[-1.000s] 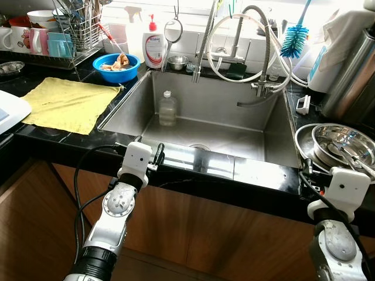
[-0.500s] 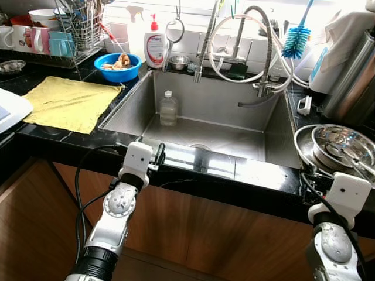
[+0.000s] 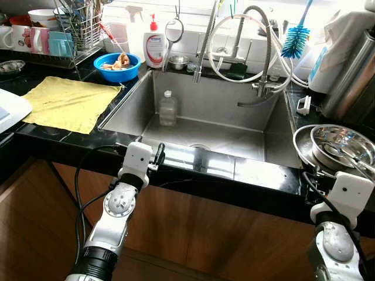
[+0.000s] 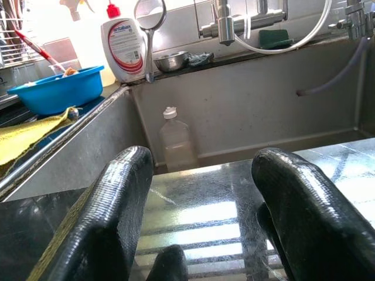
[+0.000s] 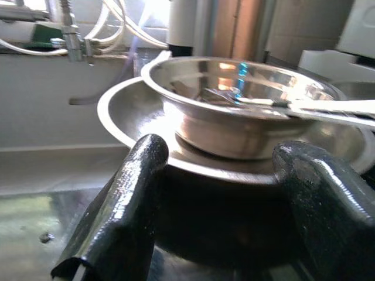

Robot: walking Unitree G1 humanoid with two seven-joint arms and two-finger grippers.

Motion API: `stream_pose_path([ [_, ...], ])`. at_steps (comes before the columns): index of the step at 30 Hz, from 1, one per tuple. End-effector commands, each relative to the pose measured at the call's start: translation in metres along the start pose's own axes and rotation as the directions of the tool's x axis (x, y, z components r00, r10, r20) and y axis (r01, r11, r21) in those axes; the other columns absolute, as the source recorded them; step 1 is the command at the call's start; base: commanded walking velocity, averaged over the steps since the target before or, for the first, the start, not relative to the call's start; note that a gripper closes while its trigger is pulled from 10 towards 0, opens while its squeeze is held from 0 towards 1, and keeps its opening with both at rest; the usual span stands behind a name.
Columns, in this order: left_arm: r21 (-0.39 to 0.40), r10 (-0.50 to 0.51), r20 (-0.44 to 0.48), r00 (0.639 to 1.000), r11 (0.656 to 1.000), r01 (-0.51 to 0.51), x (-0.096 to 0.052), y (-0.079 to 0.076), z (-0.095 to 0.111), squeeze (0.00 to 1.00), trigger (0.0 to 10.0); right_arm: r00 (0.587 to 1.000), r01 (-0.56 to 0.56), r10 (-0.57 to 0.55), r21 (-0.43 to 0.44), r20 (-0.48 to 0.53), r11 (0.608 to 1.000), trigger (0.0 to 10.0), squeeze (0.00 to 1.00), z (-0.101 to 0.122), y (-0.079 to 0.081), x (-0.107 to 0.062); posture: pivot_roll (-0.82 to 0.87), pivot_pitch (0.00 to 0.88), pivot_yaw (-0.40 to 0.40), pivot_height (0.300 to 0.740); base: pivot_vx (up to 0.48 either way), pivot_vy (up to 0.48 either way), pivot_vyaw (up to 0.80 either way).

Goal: Kitchen organization

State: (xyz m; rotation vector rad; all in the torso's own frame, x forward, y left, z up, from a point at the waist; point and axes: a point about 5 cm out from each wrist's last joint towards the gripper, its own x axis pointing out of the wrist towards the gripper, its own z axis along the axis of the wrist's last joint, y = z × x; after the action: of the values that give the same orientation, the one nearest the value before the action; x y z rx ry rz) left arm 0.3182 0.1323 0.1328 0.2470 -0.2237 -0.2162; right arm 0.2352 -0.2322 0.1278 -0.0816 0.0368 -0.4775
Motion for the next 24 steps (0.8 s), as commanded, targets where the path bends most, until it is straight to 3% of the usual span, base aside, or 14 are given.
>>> stream_pose_path([
  [1,0.014,-0.006,-0.028,1.000,1.000,0.007,-0.001,-0.002,-0.005,0.00,10.0,1.000,-0.023,0.023,0.010,0.005,1.000,10.0,0.00,0.002,0.003,0.003,0.03,0.000,-0.067,0.740,0.000,0.000,0.00],
  [10,0.012,-0.008,-0.029,1.000,1.000,0.009,-0.001,-0.002,-0.005,0.00,10.0,1.000,-0.015,0.015,0.020,-0.006,1.000,10.0,0.00,0.000,0.005,0.000,0.03,0.000,-0.067,0.740,0.000,0.000,0.00],
  [16,0.013,-0.006,-0.030,1.000,1.000,0.006,-0.001,-0.002,-0.006,0.00,10.0,0.997,0.067,-0.067,0.015,-0.035,0.998,10.0,0.00,-0.005,-0.005,-0.006,0.03,0.000,-0.067,0.740,0.000,0.000,0.00],
  [24,0.013,-0.004,-0.030,1.000,1.000,0.004,-0.002,-0.002,-0.006,0.00,10.0,0.995,0.095,-0.095,0.024,0.006,0.995,10.0,0.00,0.001,-0.011,-0.010,0.02,0.000,-0.066,0.740,0.000,0.000,0.00],
])
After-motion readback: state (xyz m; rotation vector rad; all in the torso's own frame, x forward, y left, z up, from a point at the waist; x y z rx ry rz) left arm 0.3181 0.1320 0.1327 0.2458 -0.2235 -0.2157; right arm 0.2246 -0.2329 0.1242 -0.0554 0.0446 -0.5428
